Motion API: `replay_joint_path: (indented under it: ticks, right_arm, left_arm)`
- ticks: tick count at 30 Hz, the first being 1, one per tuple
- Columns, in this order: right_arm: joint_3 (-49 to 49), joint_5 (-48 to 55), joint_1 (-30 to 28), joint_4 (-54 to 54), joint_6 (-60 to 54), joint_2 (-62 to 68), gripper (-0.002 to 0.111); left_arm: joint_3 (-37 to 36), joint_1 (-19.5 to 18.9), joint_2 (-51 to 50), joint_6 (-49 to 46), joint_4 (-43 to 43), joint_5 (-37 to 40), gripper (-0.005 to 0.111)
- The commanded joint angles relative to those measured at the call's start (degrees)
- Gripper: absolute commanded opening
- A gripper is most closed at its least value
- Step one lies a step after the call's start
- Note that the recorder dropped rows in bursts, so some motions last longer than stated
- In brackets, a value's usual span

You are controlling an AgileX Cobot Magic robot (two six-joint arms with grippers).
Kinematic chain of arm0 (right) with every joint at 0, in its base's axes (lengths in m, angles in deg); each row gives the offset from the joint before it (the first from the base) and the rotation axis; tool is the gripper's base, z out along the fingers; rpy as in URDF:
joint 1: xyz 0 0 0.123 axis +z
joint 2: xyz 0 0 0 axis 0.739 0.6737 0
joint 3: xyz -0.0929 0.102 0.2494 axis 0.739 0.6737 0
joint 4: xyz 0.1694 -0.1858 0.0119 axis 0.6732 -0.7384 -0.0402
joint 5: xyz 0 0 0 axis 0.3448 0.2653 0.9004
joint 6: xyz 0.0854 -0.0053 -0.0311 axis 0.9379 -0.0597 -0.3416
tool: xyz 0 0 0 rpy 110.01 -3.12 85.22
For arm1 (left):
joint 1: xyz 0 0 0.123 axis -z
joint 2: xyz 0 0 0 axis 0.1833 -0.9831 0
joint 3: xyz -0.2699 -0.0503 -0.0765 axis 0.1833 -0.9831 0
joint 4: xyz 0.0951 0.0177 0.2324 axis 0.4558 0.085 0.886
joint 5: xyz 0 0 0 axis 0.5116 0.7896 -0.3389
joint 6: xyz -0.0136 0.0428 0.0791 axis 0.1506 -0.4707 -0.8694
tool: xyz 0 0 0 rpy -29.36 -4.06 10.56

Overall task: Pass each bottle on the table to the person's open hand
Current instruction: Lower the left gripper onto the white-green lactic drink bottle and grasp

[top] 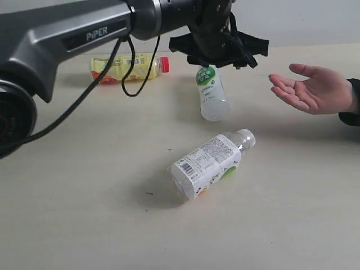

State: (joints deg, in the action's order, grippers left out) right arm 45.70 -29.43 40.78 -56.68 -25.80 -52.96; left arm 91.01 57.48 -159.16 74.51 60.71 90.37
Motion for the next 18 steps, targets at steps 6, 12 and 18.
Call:
replay_joint_path:
  ticks: [6, 12, 18]
  right_arm:
    - [0.27, -0.41, 1.83, -0.08, -0.16, -0.31, 0.000]
    - [0.27, -0.41, 1.83, -0.08, -0.04, -0.31, 0.000]
    - [0.27, -0.41, 1.83, -0.08, -0.04, -0.31, 0.000]
  left_arm:
    - [0.41, -1.72, -6.82, 11.08, 5.01, -6.56, 0.100]
    - [0.41, -1.70, -10.37, 11.08, 6.04, -10.81, 0.100]
    - [0.41, -1.80, -12.51, 11.08, 7.03, -10.59, 0.100]
